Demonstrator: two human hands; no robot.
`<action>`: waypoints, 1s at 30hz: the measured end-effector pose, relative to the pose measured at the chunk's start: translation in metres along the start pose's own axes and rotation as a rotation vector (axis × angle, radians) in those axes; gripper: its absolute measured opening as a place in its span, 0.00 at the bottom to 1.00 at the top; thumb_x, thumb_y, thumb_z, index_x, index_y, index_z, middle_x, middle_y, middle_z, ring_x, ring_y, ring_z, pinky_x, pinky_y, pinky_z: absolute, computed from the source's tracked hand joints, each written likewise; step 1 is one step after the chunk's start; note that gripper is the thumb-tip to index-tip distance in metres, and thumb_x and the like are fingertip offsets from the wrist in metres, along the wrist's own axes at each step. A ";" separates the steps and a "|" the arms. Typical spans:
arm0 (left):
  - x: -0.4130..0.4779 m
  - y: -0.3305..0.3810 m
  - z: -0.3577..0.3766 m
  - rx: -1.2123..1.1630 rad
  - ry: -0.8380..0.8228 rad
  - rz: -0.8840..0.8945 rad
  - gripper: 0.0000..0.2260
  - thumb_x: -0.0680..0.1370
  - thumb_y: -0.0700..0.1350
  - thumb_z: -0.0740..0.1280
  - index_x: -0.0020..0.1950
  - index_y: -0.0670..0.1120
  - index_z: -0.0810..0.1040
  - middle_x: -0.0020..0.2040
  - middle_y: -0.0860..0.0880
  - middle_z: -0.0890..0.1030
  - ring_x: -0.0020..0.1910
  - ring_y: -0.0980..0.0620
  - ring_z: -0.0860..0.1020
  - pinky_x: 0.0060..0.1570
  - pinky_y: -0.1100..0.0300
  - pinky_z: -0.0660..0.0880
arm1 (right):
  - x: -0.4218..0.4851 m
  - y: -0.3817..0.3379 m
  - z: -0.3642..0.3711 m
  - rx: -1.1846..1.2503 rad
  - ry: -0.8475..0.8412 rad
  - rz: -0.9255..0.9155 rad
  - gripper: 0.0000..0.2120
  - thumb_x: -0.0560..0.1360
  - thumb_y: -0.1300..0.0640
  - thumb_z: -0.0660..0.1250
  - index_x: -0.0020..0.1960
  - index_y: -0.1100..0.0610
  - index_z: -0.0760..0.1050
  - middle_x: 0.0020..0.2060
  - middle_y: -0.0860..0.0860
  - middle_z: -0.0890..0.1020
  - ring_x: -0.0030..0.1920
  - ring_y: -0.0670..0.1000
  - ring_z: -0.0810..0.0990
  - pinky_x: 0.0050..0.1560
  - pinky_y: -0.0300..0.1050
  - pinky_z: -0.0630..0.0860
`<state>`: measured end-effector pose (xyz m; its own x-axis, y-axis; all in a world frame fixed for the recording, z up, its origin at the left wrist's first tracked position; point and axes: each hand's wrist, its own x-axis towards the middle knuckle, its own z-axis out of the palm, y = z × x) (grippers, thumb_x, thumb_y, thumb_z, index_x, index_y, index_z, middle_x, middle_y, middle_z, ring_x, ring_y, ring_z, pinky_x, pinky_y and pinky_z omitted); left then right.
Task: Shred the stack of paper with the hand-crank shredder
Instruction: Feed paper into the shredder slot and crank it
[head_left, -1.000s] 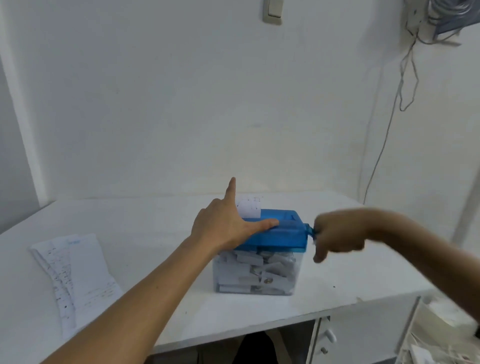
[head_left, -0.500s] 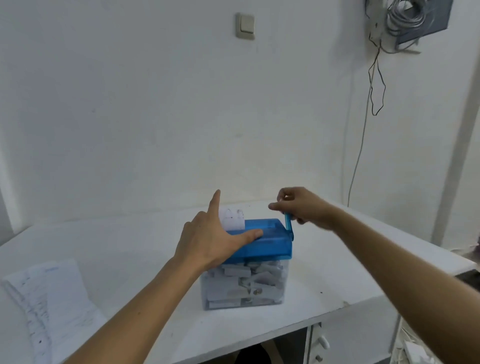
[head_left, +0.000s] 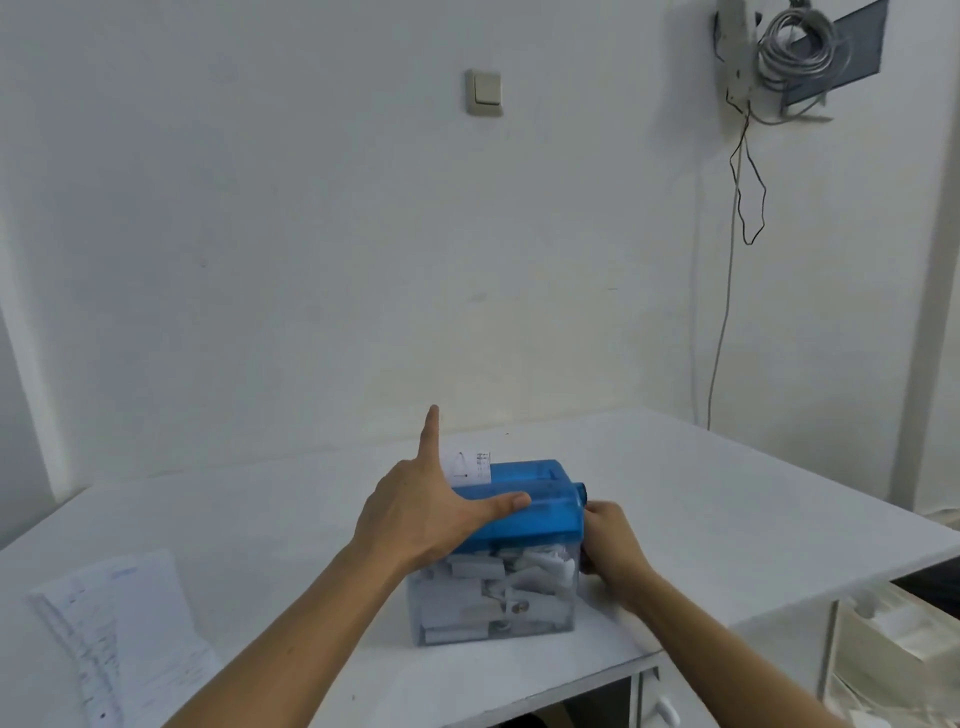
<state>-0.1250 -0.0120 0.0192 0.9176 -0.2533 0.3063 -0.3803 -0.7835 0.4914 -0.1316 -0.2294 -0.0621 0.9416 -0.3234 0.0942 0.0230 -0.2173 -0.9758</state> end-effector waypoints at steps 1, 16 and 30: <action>0.002 -0.001 0.001 0.011 -0.002 -0.008 0.66 0.53 0.84 0.61 0.82 0.59 0.34 0.73 0.48 0.74 0.57 0.49 0.77 0.44 0.60 0.73 | -0.011 0.004 0.001 -0.012 0.032 -0.007 0.17 0.82 0.58 0.61 0.36 0.60 0.75 0.27 0.53 0.77 0.26 0.48 0.69 0.28 0.41 0.66; 0.010 0.001 -0.001 -0.050 -0.082 0.096 0.70 0.48 0.86 0.60 0.83 0.59 0.40 0.78 0.48 0.68 0.71 0.44 0.73 0.62 0.48 0.77 | -0.042 -0.105 -0.040 -0.325 0.181 -0.296 0.25 0.80 0.47 0.67 0.29 0.60 0.75 0.20 0.52 0.76 0.20 0.49 0.73 0.28 0.39 0.73; 0.003 0.003 0.001 0.000 -0.019 0.082 0.67 0.52 0.85 0.61 0.81 0.59 0.33 0.62 0.48 0.78 0.48 0.54 0.77 0.45 0.59 0.78 | 0.022 -0.015 -0.011 -0.342 0.075 0.186 0.10 0.78 0.68 0.59 0.39 0.62 0.73 0.25 0.53 0.75 0.20 0.46 0.69 0.25 0.39 0.65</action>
<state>-0.1233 -0.0155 0.0212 0.8853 -0.3275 0.3301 -0.4545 -0.7593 0.4656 -0.1143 -0.2430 -0.0431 0.8919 -0.4493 -0.0513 -0.2703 -0.4387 -0.8570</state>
